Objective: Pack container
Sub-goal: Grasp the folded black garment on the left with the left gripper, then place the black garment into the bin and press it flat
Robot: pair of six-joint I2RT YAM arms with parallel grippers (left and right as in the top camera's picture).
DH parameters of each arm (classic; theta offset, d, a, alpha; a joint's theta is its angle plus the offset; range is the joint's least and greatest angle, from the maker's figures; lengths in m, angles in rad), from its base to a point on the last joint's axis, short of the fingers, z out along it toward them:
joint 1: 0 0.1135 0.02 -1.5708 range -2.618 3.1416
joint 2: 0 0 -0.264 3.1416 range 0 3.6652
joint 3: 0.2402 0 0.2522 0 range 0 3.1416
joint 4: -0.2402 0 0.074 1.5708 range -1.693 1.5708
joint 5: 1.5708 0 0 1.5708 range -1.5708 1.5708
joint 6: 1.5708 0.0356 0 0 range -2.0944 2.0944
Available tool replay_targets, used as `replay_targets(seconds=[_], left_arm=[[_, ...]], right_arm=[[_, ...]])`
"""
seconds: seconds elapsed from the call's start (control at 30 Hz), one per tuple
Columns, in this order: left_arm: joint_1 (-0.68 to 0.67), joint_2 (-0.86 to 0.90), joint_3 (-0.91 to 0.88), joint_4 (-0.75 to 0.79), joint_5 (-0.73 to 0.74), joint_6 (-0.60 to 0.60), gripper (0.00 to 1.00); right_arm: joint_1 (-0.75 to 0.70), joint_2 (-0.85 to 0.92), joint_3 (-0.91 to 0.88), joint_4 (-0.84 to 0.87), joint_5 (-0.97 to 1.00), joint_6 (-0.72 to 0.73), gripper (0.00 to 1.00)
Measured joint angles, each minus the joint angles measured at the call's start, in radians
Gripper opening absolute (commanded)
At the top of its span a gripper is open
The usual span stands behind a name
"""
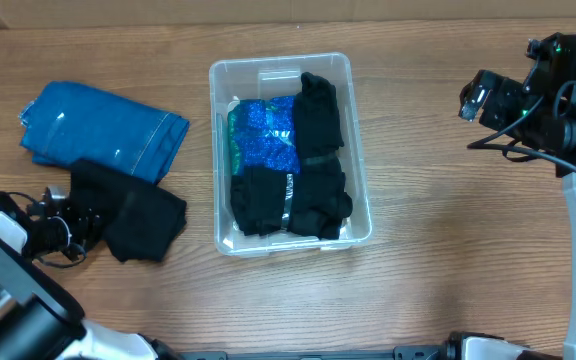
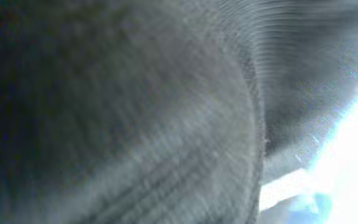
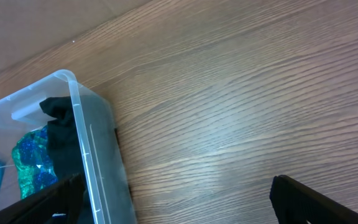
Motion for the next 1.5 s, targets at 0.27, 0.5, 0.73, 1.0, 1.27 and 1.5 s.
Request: replay_targets(seconds=[0.27,0.5,0.73,1.0,1.27,1.5], left_arm=[[-0.037,-0.439,0.087,-0.164,0.022,-0.001,0.04],[-0.326,-0.512,0.399,-0.319,-0.051,-0.002,0.04],[-0.748,-0.498,0.582,-0.358,-0.112,0.029,0.04],[-1.035,-0.138,0.824,-0.652,-0.248,0.424,0.04],[-1.153,-0.041,0.882,-0.556,-0.430,0.732,0.04],[-1.241,-0.038,0.855,-0.606,-0.430,0.838,0.04]], right_arm=[[0.000,0.000,0.000,0.001,0.000,0.000,1.00],[0.000,0.000,0.000,0.002,0.000,0.000,1.00],[0.000,0.000,0.000,0.002,0.000,0.000,1.00],[0.000,0.000,0.000,0.003,0.000,0.000,1.00],[0.000,0.023,0.000,0.000,0.000,0.000,1.00],[0.000,0.053,0.000,0.000,0.000,-0.001,1.00]])
